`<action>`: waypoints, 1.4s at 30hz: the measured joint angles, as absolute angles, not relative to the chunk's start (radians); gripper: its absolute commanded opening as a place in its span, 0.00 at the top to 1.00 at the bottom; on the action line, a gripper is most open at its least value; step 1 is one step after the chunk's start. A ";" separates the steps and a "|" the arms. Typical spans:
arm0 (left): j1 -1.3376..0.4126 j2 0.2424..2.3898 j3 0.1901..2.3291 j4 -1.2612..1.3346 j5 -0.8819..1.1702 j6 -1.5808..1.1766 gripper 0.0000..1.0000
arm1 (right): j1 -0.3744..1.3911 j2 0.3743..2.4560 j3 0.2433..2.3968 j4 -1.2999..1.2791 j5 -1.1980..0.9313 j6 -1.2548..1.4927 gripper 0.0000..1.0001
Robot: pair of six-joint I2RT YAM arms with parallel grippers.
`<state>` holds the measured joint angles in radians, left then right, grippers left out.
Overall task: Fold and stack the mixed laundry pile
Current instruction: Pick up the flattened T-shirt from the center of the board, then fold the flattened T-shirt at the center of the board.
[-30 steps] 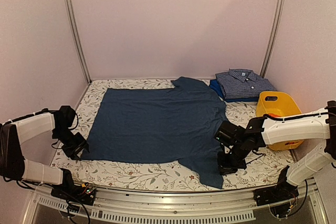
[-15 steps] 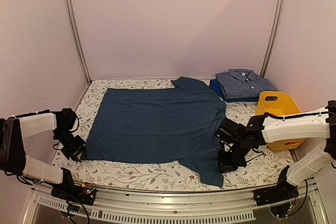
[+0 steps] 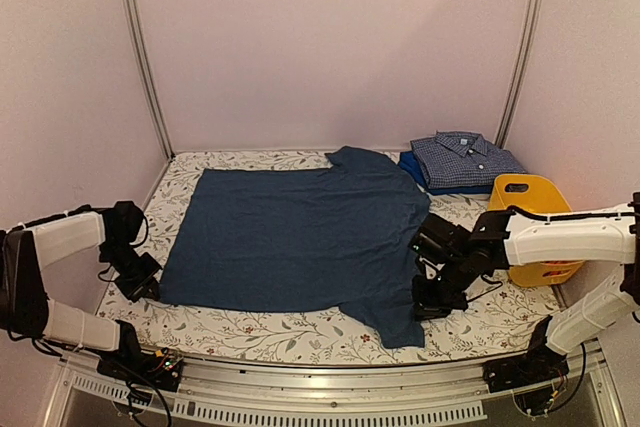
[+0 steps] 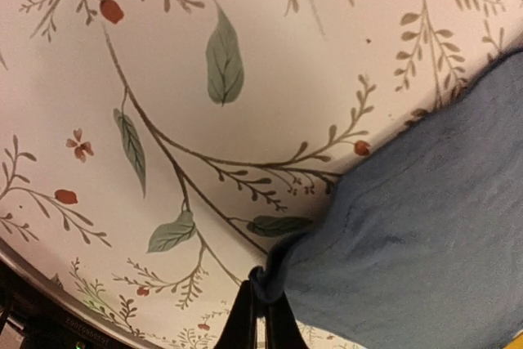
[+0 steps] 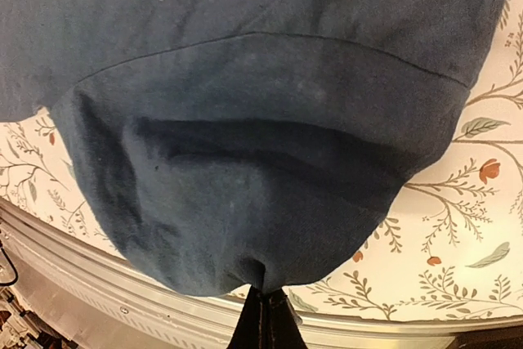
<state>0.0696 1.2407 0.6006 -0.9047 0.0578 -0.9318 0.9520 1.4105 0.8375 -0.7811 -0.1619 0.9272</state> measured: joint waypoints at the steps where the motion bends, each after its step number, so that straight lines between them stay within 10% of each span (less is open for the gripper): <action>1: 0.070 1.236 0.612 -0.912 0.058 -0.932 1.00 | 0.952 1.400 0.847 -0.789 -0.159 0.927 1.00; 42: 0.070 1.646 1.056 -0.751 0.074 -0.742 1.00 | 0.477 1.743 1.362 -0.807 -0.137 0.451 1.00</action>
<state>0.0704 1.6459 1.0557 -0.7513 0.0738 -0.7422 0.4770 1.7432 1.3617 -0.8066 -0.1368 0.4511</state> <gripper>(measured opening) 0.007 0.006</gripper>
